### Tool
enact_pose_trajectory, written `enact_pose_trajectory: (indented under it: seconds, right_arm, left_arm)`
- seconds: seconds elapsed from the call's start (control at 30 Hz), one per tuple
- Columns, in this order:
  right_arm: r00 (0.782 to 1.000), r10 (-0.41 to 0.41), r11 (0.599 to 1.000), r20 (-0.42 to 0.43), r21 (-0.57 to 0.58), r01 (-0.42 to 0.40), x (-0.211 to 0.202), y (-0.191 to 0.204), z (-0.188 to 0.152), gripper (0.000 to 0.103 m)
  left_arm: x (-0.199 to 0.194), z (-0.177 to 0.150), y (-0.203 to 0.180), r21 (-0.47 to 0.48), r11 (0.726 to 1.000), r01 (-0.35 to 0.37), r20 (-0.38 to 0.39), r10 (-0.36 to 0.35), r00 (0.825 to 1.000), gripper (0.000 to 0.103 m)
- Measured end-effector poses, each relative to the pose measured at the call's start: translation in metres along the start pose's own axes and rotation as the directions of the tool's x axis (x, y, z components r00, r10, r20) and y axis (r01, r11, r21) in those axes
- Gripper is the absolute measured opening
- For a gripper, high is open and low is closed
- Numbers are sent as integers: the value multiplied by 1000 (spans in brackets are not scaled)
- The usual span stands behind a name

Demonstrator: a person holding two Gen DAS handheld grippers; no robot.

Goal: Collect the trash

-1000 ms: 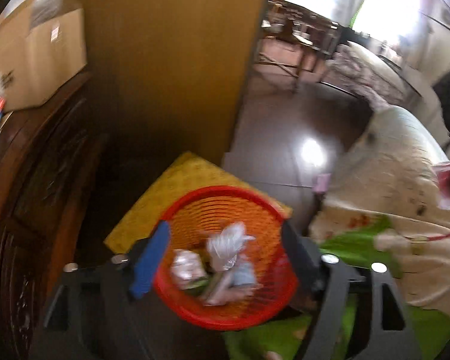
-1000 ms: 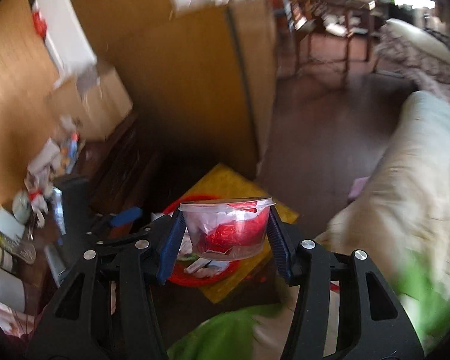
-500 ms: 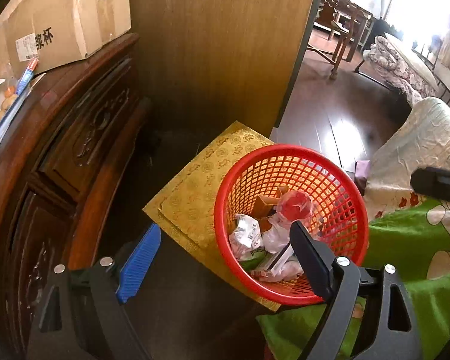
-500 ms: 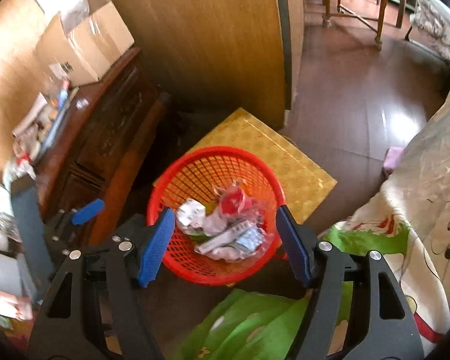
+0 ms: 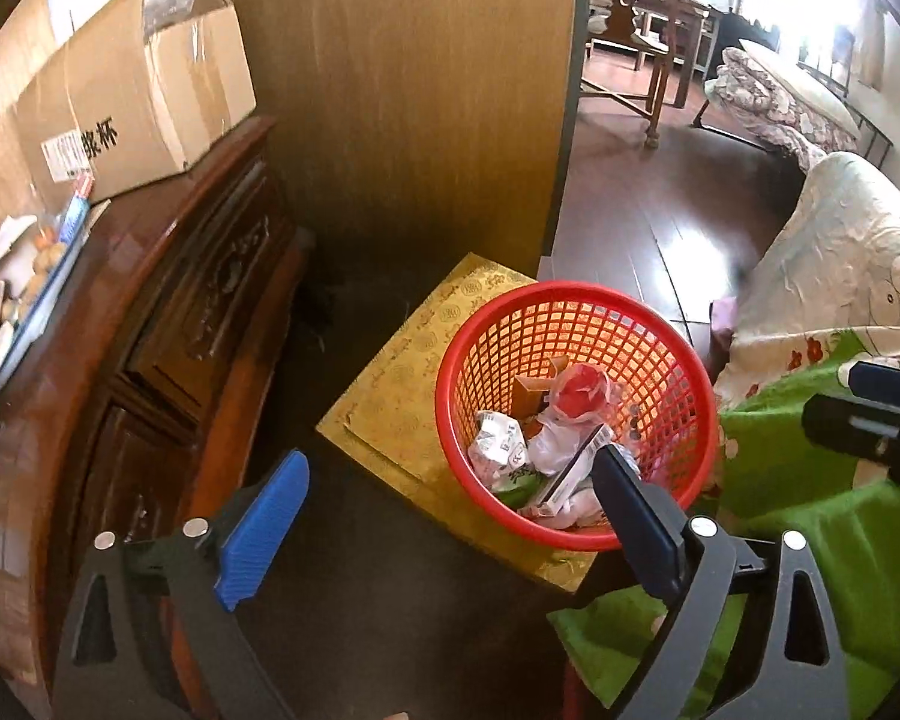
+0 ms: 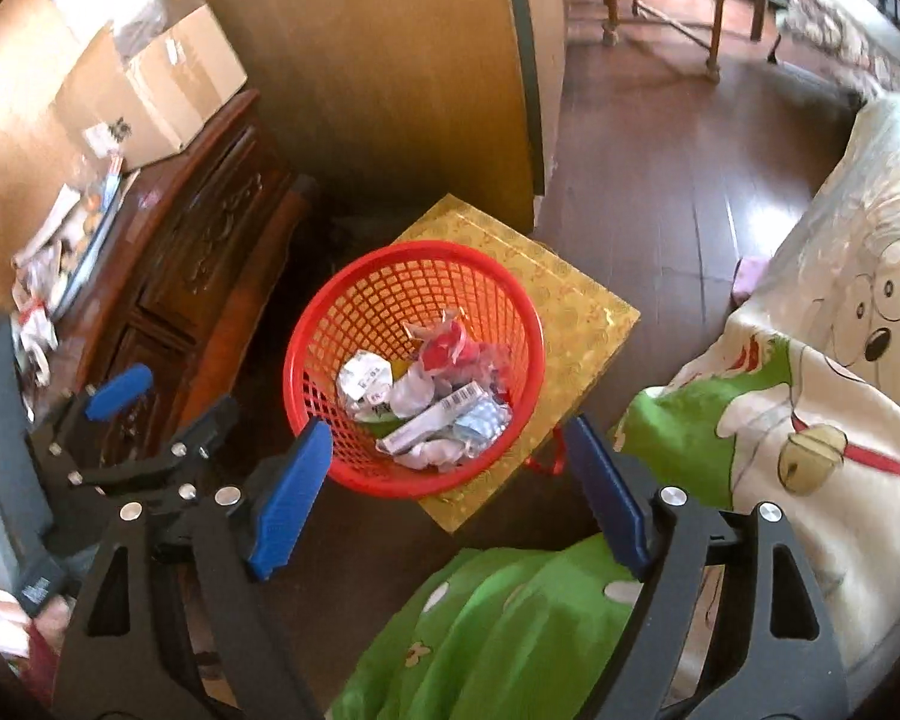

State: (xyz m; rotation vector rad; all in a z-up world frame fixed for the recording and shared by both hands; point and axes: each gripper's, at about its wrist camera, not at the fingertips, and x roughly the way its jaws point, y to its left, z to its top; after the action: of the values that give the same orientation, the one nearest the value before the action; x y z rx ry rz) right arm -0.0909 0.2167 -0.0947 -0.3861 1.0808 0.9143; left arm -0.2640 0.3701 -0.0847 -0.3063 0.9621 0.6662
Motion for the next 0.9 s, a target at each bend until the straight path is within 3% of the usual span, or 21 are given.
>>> enact_pose_trajectory:
  seconds: [0.17, 0.9]
  right_arm:
    - [998, -40, 998, 53, -55, 43, -10, 9, -4, 79]
    - [998, -64, 997, 23, -52, 65, -5, 9, -9, 79]
  left_arm:
    - [-10, -3, -2, 23, 1000, -19, 35, 18, 999, 96]
    - [-2, -5, -6, 31, 999, -38, 19, 38, 999, 97]
